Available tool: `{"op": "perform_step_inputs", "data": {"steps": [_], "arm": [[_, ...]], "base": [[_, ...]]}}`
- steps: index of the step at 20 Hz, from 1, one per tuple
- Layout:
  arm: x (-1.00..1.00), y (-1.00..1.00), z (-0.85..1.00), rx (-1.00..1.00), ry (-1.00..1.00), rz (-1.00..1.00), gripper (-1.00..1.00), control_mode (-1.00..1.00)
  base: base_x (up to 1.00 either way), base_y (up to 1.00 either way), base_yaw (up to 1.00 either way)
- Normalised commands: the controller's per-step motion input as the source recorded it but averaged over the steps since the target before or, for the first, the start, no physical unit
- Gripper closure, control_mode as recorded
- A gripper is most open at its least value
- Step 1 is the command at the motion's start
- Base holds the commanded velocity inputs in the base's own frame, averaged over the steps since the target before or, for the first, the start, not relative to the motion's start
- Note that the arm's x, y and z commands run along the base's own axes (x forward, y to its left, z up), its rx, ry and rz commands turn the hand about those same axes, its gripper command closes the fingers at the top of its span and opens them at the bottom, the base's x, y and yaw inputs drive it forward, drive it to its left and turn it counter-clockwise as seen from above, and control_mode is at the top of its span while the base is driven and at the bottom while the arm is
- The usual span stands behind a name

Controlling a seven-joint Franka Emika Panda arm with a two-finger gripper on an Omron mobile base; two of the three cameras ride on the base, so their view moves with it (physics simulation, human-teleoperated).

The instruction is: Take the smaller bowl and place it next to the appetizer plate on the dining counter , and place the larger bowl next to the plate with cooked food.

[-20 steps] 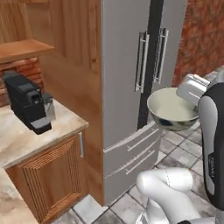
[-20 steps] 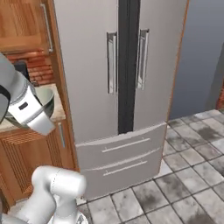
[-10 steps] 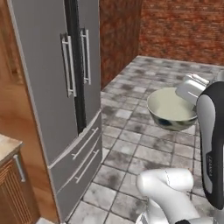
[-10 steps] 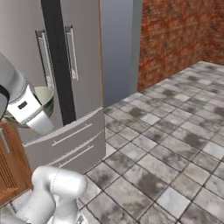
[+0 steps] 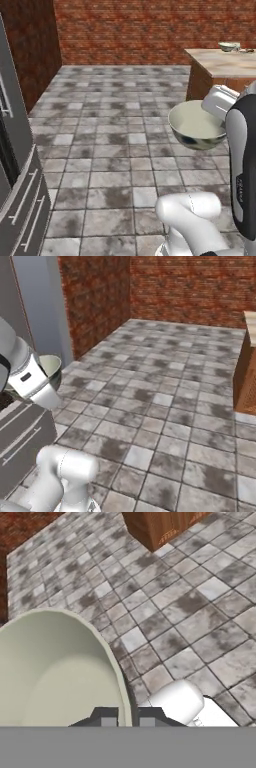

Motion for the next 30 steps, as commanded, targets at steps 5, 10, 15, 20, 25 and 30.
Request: {"op": "perform_step_inputs", "data": {"steps": [5,10,15,20,25,30], "arm": [[0.00,0.00,0.00,0.00,0.00,0.00,1.00,1.00],[0.00,0.00,0.00,0.00,0.00,0.00,1.00,1.00],[0.00,0.00,0.00,0.00,0.00,0.00,1.00,1.00],[0.00,0.00,0.00,0.00,0.00,0.00,1.00,1.00],[0.00,0.00,0.00,0.00,0.00,0.00,1.00,1.00],[0.00,0.00,0.00,0.00,0.00,0.00,1.00,1.00]], "base": [[0.87,-0.25,-0.61],[1.00,-0.02,-0.53],[1.00,0.02,-0.45],[1.00,0.11,-0.40],[1.00,0.42,-0.29],[1.00,0.55,-0.14]]}}
